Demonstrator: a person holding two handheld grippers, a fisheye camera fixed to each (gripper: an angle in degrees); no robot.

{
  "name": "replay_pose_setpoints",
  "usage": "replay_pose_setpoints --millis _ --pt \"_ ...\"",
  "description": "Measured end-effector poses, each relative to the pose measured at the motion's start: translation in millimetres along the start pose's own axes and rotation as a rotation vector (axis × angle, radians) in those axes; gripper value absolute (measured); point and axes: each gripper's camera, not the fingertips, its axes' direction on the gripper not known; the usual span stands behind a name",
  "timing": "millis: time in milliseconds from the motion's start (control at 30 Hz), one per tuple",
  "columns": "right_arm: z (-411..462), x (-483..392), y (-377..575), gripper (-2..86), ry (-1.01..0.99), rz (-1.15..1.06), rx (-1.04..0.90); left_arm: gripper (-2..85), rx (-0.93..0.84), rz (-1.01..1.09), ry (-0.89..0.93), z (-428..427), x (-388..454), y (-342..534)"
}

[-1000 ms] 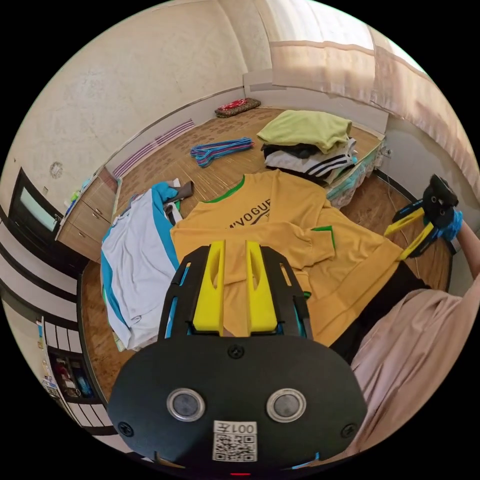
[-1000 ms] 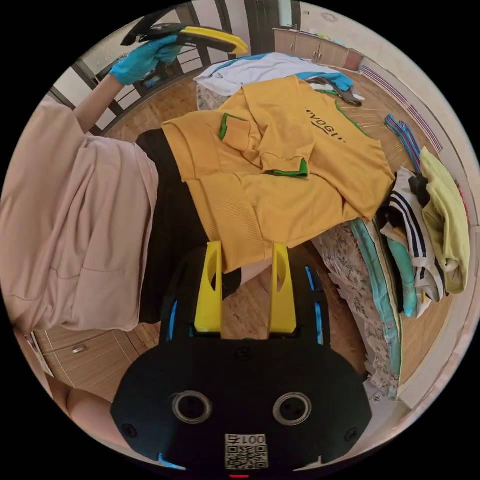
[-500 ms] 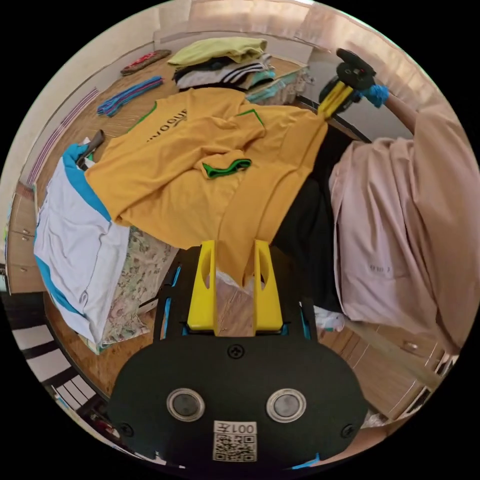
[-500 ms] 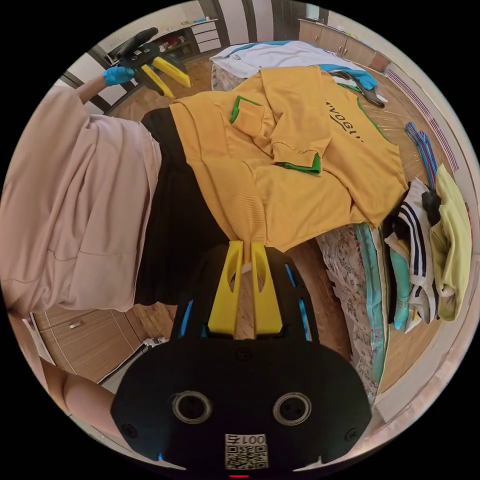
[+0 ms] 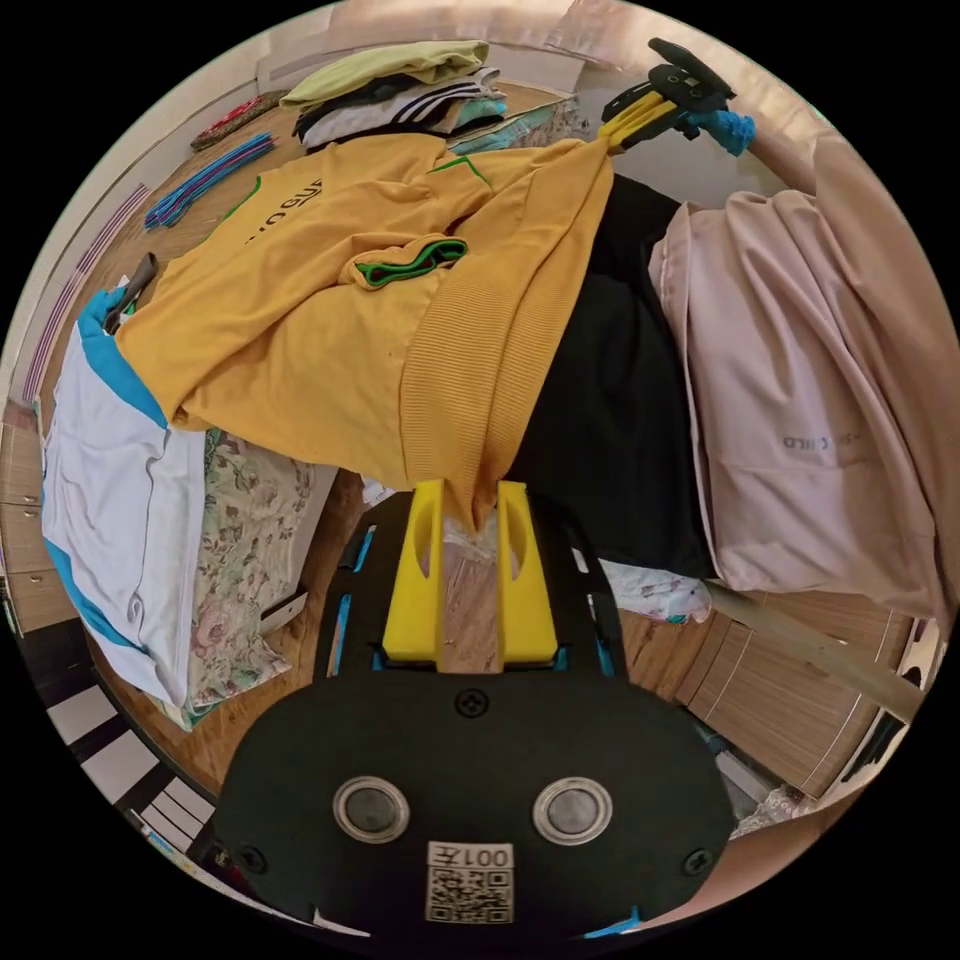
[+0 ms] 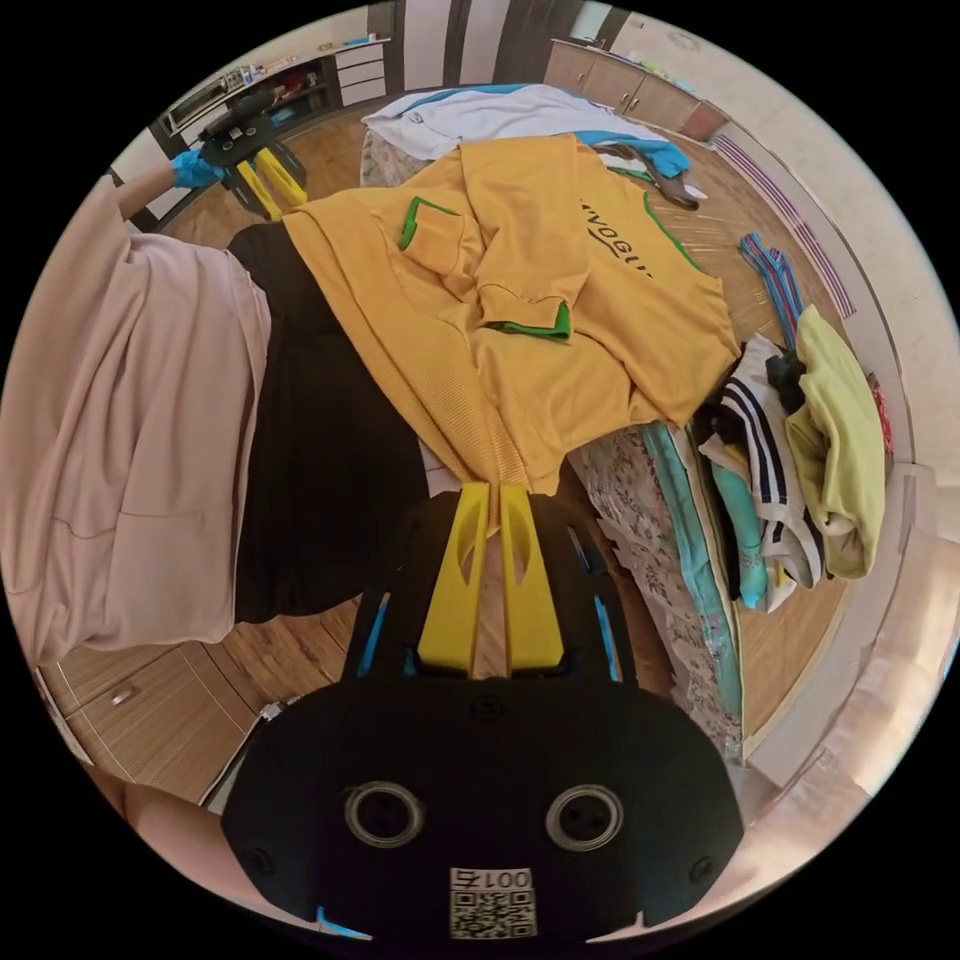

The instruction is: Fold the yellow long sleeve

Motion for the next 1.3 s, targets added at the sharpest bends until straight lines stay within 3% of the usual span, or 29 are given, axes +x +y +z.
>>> replay_pose_setpoints --millis 267,567,767,1033,1300 --pt "-14 -7 -9 1.3 0.095 0.005 0.009 -1.2 0.006 -0.054 -0.068 -20 -7 9" --pt "-48 4 -14 1.3 0.188 0.042 0.121 -1.6 0.256 -0.285 -0.311 -96 -13 28" --pt "-69 27 -30 1.3 0.401 0.143 0.274 -1.6 0.370 -0.354 -0.433 -134 -27 15" --pt "-68 116 -99 1.2 0.562 0.323 0.399 -1.6 0.496 -0.517 -0.493 -163 -115 -31" --pt "-28 244 -185 1.1 0.516 0.465 0.348 -1.6 0.420 -0.607 -0.466 -159 -239 -107"
